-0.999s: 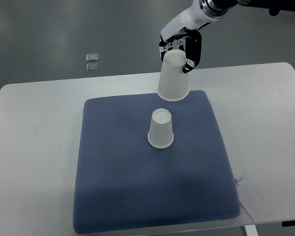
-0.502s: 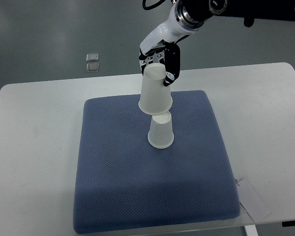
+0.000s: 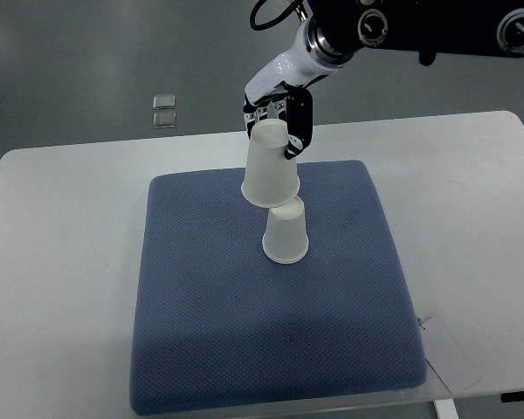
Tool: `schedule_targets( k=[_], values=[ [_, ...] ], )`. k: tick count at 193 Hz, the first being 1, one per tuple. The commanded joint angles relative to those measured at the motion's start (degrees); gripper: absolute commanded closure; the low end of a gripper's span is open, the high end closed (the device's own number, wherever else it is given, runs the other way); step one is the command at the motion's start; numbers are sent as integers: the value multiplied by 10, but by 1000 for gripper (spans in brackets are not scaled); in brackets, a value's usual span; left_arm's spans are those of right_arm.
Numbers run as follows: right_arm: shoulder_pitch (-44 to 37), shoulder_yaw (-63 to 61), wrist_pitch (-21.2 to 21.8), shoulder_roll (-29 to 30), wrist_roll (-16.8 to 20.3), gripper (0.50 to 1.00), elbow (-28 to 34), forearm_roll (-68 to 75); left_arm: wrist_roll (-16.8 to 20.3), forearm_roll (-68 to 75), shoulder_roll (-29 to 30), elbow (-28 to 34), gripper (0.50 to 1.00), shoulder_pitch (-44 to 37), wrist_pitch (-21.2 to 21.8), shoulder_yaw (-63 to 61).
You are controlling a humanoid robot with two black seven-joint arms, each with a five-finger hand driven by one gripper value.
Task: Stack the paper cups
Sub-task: 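Lower the held cup with the right hand onto the cup on the pad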
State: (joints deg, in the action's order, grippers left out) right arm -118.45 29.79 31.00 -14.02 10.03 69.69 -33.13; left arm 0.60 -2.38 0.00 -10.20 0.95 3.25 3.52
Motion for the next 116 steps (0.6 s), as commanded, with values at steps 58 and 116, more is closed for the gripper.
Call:
schedule_targets(
  k=[58,116],
  values=[
    [14,5,-10,-7,0,897,0,-3,0,0,0,0,500,-1,0,1],
    [25,7,-11,-10,0,897,0,-7,0,0,0,0,500,-1,0,2]
  ],
)
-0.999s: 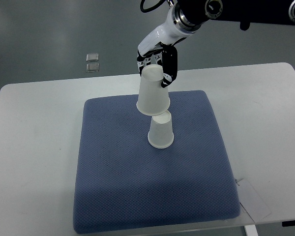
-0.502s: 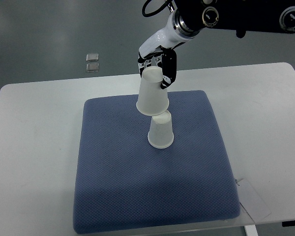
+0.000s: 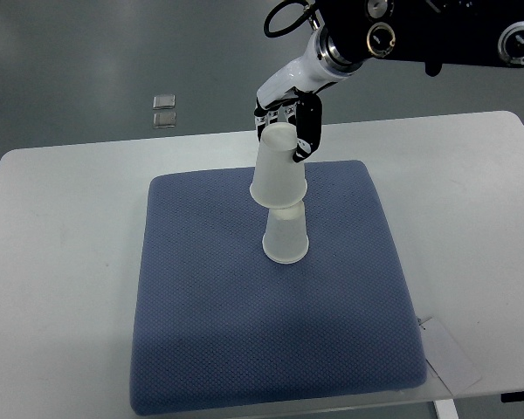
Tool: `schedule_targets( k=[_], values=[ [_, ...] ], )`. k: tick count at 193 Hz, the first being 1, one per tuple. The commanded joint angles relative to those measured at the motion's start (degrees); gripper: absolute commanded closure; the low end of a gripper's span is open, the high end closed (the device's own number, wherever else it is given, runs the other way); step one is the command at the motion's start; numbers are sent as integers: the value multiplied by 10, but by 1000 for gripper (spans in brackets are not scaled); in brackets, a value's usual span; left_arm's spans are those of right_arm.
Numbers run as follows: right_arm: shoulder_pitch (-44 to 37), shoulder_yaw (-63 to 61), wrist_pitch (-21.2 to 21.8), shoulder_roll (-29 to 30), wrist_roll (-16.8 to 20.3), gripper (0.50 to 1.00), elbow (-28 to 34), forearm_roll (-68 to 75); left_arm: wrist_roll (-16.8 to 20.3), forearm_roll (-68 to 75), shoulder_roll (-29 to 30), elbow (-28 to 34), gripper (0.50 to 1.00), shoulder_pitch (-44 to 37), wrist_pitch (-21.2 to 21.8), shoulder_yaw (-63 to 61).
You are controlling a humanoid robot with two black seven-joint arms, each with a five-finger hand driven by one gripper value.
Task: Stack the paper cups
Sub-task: 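Lower the held cup with the right hand onto the cup on the pad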
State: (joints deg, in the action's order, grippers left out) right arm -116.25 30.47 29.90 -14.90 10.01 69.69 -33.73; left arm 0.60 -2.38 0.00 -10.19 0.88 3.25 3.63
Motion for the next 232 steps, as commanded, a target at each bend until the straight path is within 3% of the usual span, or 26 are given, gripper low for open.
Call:
schedule_targets(
  k=[1,232],
  values=[
    [3,0,0,-1,0,897,0,-1,0,0,0,0,500,0,0,1],
    [40,3,-12,-21,11,889,-3,4,0,0,0,0,500,0,0,-1]
  ],
)
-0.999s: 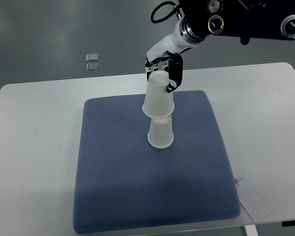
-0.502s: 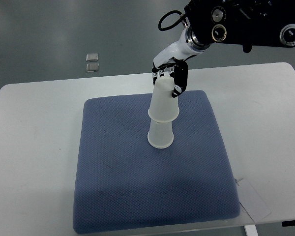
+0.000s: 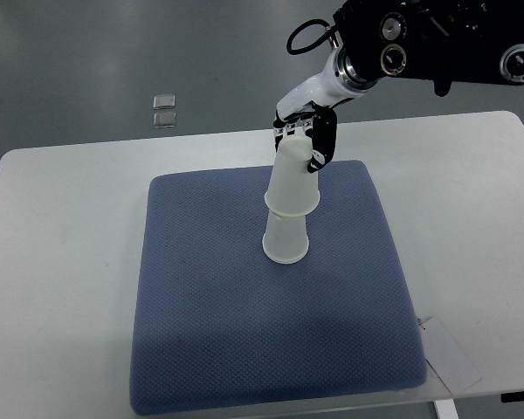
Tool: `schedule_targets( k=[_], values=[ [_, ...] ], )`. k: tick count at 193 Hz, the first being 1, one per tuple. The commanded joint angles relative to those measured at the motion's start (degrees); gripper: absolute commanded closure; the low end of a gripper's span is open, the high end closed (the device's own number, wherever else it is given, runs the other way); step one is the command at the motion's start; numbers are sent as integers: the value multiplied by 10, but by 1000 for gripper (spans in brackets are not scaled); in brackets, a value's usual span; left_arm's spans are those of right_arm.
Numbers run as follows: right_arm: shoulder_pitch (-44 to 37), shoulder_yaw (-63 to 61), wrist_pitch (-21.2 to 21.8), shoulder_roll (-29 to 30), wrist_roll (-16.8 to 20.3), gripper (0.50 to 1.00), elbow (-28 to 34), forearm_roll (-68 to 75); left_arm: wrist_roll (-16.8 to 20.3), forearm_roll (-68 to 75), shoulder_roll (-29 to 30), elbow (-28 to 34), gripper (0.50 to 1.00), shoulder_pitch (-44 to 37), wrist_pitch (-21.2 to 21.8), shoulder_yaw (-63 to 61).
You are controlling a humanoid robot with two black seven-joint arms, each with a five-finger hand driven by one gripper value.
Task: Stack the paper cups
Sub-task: 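Lower the held cup with the right hand onto the cup on the pad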
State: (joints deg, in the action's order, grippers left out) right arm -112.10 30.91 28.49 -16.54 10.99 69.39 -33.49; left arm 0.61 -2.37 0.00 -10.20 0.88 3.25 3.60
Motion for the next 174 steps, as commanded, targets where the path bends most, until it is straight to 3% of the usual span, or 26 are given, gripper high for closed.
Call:
schedule_targets(
  k=[1,174],
  values=[
    [-1,-2,2,-5,2,889,0,2,0,0,0,0,500,0,0,-1],
    [10,-7,-2,-11,3,887,10,20,0,0,0,-1,500,0,0,-1]
  ],
)
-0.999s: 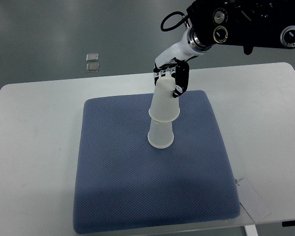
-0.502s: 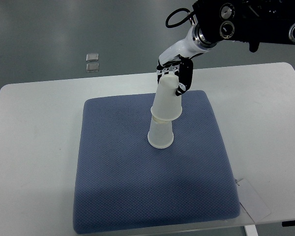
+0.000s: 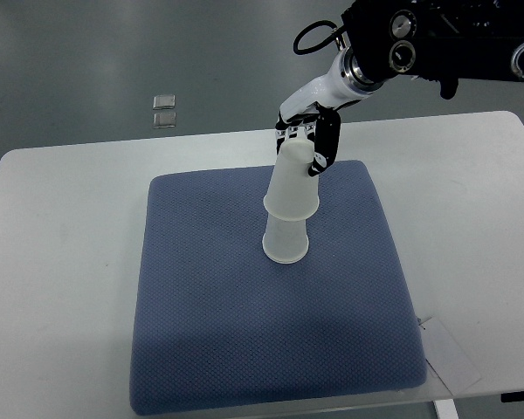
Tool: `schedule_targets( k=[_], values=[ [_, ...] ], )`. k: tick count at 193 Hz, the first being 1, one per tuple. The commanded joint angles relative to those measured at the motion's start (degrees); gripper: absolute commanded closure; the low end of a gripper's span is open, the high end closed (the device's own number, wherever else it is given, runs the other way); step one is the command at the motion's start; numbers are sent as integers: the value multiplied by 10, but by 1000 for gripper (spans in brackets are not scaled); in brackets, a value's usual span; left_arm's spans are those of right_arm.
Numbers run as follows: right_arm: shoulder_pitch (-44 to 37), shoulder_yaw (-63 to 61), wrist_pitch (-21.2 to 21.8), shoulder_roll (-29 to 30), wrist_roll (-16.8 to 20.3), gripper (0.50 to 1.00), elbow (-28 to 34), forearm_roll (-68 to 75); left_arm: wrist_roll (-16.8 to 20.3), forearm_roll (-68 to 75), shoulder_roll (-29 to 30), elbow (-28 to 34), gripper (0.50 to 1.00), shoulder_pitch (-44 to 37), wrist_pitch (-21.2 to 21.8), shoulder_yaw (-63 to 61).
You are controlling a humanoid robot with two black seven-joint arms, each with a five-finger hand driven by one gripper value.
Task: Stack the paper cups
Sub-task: 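Lower the held cup with the right hand onto the cup on the pad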
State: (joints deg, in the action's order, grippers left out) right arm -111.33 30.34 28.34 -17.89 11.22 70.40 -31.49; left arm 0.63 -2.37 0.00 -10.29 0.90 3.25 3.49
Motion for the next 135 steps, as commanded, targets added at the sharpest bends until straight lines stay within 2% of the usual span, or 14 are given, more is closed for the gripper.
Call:
schedule_targets(
  k=[1,135],
  values=[
    [3,-1,0,2,0,889,0,1,0,0,0,0,500,1,0,0],
    [22,-1,-25,7,4,881,-1,0,0,0,0,1,500,0,0,1]
  ],
)
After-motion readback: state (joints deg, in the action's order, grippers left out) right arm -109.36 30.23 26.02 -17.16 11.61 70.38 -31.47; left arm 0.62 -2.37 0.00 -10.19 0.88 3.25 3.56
